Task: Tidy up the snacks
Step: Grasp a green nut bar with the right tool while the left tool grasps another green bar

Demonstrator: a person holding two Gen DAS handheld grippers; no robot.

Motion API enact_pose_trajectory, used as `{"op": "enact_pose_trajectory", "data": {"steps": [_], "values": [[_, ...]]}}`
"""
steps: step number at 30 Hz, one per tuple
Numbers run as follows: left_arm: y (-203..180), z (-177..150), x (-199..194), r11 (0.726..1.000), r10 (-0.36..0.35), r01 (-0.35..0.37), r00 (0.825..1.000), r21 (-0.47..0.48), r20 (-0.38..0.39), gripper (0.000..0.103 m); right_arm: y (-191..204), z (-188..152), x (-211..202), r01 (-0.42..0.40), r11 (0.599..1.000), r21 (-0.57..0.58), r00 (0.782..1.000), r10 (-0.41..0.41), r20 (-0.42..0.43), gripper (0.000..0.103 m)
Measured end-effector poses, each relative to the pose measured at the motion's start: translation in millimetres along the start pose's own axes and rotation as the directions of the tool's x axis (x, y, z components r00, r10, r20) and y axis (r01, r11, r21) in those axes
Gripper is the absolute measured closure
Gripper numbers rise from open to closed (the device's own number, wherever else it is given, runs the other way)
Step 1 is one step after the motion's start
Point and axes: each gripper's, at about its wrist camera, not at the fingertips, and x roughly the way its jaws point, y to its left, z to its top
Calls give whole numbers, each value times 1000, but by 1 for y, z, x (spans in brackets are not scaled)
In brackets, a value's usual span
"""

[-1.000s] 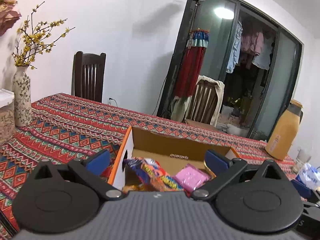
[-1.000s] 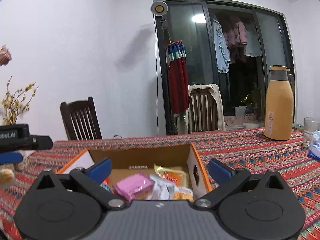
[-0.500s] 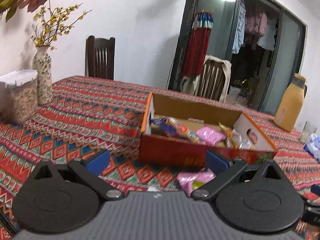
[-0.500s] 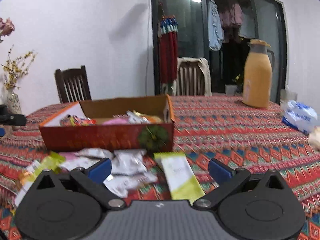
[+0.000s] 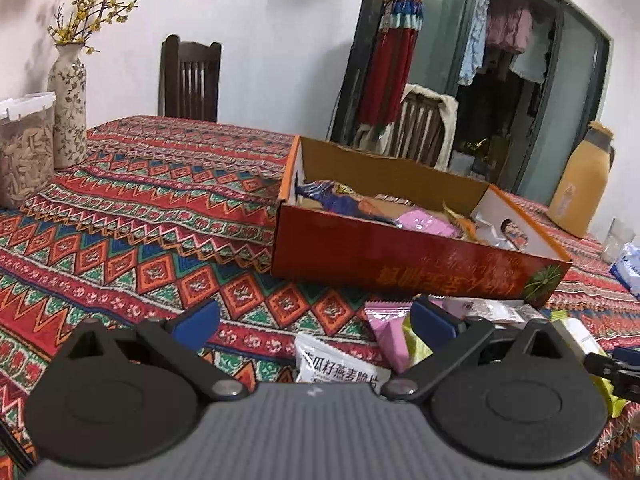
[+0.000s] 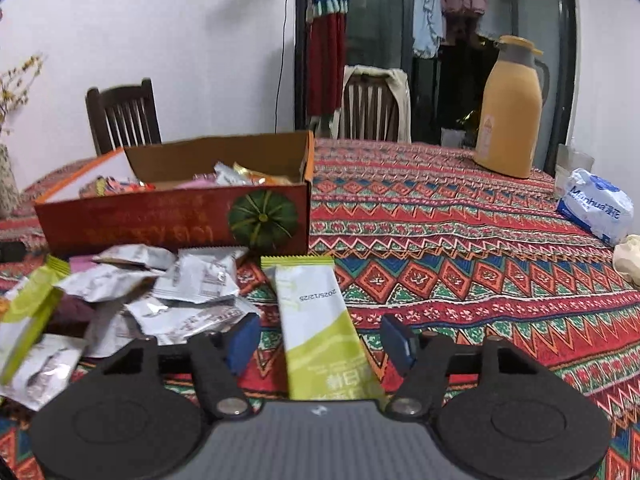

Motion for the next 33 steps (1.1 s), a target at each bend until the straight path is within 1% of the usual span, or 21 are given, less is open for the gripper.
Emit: {"op": "enact_pose_trajectory", "data": {"steps": [3,5,8,10,13,16,21,25,28,30,33], "values": [[-1,-2,5,1000,-11,11,1000,8,-8,0,0,2,14,-4,1000,-7,1000,3,-30,42],[-2,-2,5,1000,-23,23,1000,9,-10,0,0,0,23,-10,1000,-2,998,10,-59,48],[-3,-2,8,999,-31,32,999,10,-20,0,-2,1,23,-13,1000,19,998,14,-56,56],[-2,-2,10,999,-46,46,998,5,-31,0,0,0,23,-12,1000,11,999,13,-48,64],[0,-2,10,998,-62,62,998,-5,-28,0,6,-3,21,-13,1000,-19,1000,12,-28,66],[-1,-2,11,998,-67,67,997,-4,-32,0,7,-4,18,-19,1000,-19,1000,19,-6,67],[-2,-2,10,998,-64,64,998,0,-27,0,9,-5,9,-6,1000,-21,998,7,60,67],[-7,-4,1,998,-60,60,998,30,-7,0,11,-9,0,8,999,-31,994,-5,110,67],[-11,-3,-8,998,-45,46,999,41,-8,0,8,-8,-3,5,1000,-17,992,-2,127,67],[-14,-4,-17,997,-58,59,998,51,-12,0,7,-8,-4,-4,1000,-10,991,5,131,67],[-24,-10,-27,993,-72,73,997,92,-12,0,5,-9,-6,-23,1000,-5,989,23,147,67]]}}
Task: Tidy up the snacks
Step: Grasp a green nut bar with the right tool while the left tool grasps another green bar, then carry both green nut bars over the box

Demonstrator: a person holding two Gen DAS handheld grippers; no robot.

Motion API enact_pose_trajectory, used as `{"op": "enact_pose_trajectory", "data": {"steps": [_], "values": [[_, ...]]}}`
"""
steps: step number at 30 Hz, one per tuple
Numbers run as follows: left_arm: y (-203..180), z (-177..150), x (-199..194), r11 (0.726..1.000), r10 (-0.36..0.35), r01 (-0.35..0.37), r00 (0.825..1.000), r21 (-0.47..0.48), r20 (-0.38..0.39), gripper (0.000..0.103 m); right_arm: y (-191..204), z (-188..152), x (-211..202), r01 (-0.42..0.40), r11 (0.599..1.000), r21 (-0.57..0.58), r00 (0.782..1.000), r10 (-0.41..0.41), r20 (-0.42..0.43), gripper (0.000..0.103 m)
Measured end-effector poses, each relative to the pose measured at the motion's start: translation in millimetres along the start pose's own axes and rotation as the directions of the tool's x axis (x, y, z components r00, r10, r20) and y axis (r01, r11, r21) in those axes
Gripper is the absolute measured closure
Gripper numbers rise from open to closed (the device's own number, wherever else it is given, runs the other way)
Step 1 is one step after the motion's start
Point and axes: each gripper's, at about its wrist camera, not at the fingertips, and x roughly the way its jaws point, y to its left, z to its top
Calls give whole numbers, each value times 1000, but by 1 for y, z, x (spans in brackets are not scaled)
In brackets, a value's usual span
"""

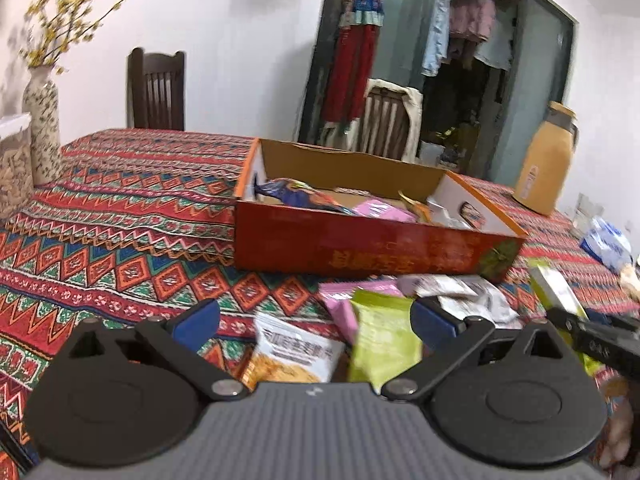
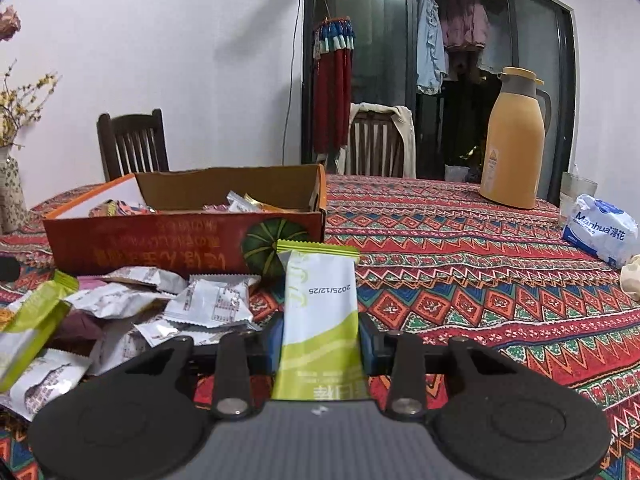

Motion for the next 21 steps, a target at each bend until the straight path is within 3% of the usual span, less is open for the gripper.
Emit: {"op": "enact_pose_trajectory", "data": {"steps": [2,7,16,17,21], "values": [[-8,-4,0,1000,-11,11,1000,18,-22,0,-1,0,-2,-10,1000,7,1000,10,14,67],[-23,-11,2,998,-33,36,998,52,-63,15,-3,-1,-6,-31,999,16,999,30,41,67],[-38,-21,15,995,-43,57,987,85,-153,55,-8,-4,-12,-69,997,38,995,66,80,66],[-37,-21,16,996,-39,52,986,75,-162,63,-8,-5,-13,-71,997,37,994,68,84,66],[-32,-19,15,999,-34,41,985,36,-170,67,-10,-6,-15,-82,996,38,992,78,97,66]]}}
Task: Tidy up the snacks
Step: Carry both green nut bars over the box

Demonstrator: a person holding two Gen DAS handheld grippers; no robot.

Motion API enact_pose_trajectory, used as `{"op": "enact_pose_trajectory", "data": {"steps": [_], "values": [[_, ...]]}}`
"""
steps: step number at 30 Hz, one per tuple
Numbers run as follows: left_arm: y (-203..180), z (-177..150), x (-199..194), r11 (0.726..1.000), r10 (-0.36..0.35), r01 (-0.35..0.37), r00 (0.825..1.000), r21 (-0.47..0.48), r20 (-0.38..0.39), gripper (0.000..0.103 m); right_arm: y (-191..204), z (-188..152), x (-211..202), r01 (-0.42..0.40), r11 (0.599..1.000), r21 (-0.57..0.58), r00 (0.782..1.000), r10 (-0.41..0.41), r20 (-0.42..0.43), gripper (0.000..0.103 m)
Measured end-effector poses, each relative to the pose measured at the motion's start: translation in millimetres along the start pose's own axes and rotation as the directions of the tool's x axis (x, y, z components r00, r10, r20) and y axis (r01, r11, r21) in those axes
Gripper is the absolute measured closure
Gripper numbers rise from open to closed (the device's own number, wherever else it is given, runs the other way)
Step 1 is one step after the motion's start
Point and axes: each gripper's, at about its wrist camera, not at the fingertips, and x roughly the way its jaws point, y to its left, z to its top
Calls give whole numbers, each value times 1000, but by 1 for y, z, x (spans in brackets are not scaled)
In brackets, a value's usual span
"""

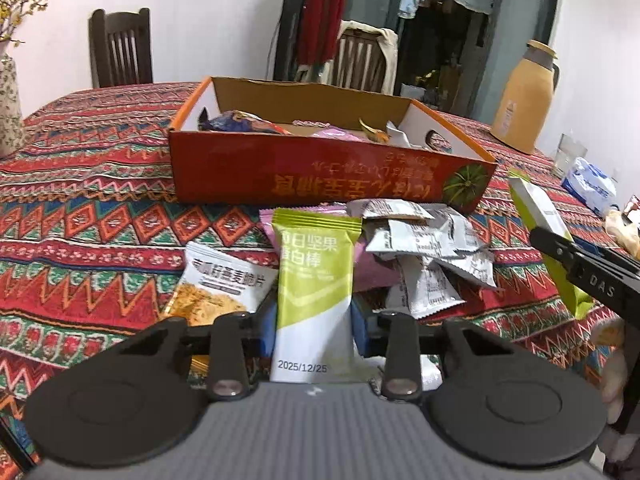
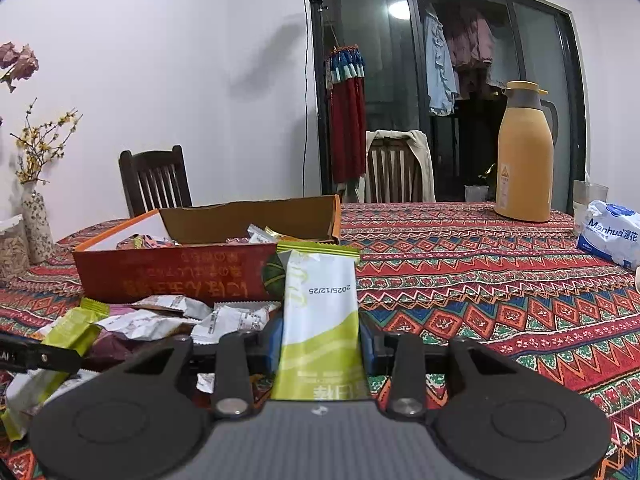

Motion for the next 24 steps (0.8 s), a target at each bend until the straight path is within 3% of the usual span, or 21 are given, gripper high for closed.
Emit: {"op": "enact_pose_trajectory", "data": {"steps": [9,16,24], "values": [[-2,6,-14,1000,7,-8,999,19,33,67,0,-1,-2,4,1000,-4,1000,-4,11,66],[-1,23,-29,1000,0,-2,994,20,107,67,5,2,-2,15,1000,-18,1000,-15,-7,66],[-4,57,-38,999,-6,0,980,32,201,67,14,25,-12,9,1000,-15,999,-9,39,66]]}}
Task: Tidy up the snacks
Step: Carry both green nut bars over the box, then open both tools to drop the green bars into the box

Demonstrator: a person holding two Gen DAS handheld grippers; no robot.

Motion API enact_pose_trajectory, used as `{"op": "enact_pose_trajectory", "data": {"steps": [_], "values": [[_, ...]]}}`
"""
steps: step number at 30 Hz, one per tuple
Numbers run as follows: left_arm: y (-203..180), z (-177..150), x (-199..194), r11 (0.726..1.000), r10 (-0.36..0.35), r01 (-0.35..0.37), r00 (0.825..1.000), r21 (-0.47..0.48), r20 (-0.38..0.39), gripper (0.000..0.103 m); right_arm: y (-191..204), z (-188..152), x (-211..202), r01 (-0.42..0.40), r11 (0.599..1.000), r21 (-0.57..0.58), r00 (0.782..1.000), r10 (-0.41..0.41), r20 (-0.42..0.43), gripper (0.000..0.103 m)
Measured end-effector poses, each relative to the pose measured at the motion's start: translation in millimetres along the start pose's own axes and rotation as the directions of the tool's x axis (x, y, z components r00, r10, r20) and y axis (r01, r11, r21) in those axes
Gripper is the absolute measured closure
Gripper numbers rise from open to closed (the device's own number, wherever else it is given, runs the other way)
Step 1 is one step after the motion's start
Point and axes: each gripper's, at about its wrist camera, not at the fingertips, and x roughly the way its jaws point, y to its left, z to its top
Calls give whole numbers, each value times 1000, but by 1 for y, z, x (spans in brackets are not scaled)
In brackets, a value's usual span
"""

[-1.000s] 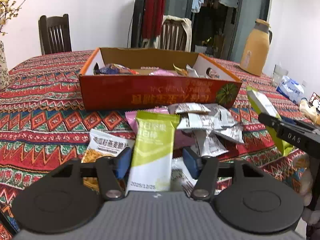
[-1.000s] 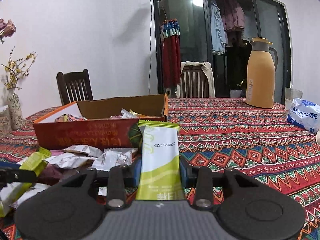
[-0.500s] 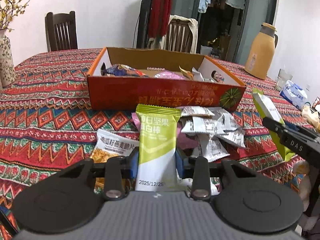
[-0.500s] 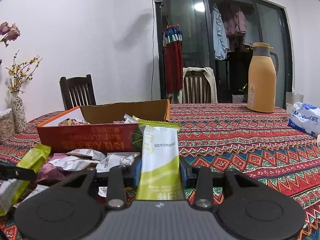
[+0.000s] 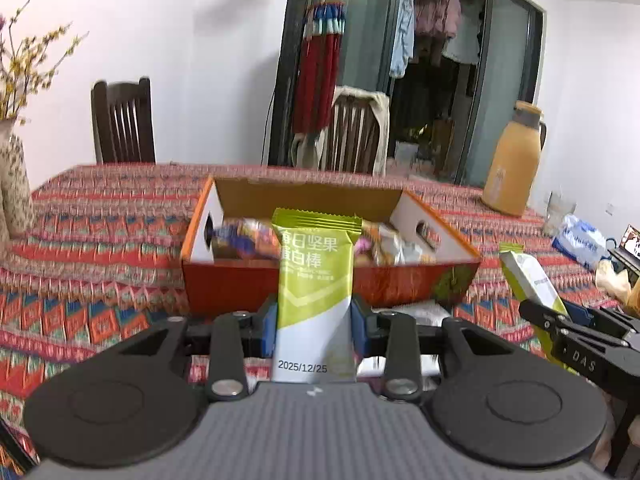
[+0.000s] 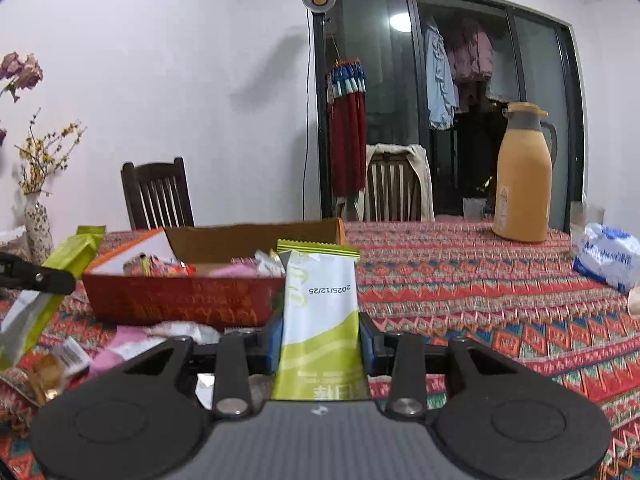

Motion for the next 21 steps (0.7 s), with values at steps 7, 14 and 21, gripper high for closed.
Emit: {"op": "enact_pose_trajectory", "data": {"steps": [7,14,21], "values": [[2,38,10,999,32,-31,998,-11,61,66,12,32,9,-11,1000,-26,998,12,56,66],[6,75,31,998,63,-60,993,-32,101,66,30,68,37,-27,998,-54,995,32,95,66],[12,101,64,995,92,-87,989,-51,114,66,46,97,82,-24,996,-82,995,31,91,66]]}}
